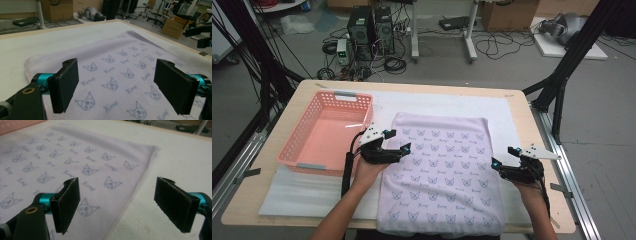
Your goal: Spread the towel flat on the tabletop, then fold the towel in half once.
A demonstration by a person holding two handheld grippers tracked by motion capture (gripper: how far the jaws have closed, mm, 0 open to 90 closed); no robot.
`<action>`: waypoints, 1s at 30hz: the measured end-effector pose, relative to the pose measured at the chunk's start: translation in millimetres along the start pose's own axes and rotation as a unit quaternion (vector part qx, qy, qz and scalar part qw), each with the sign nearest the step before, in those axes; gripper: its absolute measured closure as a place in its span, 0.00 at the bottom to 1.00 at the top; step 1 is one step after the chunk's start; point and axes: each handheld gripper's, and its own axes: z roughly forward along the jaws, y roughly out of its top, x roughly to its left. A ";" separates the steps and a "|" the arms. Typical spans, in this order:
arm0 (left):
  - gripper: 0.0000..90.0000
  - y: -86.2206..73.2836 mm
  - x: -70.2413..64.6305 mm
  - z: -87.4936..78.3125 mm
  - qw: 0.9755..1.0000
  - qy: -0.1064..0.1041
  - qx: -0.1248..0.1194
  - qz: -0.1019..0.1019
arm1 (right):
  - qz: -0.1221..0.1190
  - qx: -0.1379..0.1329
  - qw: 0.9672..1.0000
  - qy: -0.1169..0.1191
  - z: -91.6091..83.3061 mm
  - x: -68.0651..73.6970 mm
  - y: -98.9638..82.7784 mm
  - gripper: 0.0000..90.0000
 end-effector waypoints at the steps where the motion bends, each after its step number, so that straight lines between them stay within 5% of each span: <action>1: 0.23 -1.6 -0.4 0.1 1.000 0.001 0.008 0.000 | -0.004 -0.003 1.000 -0.002 -0.1 0.7 0.7 0.22; 22: 0.22 -7.5 6.0 -11.7 0.999 0.030 -0.004 -0.014 | 0.008 0.003 1.000 0.000 16.1 0.7 3.1 0.22; 30: 0.22 -8.6 12.1 -8.5 0.998 0.042 0.013 -0.032 | 0.012 0.009 1.000 -0.004 20.3 -2.2 2.0 0.22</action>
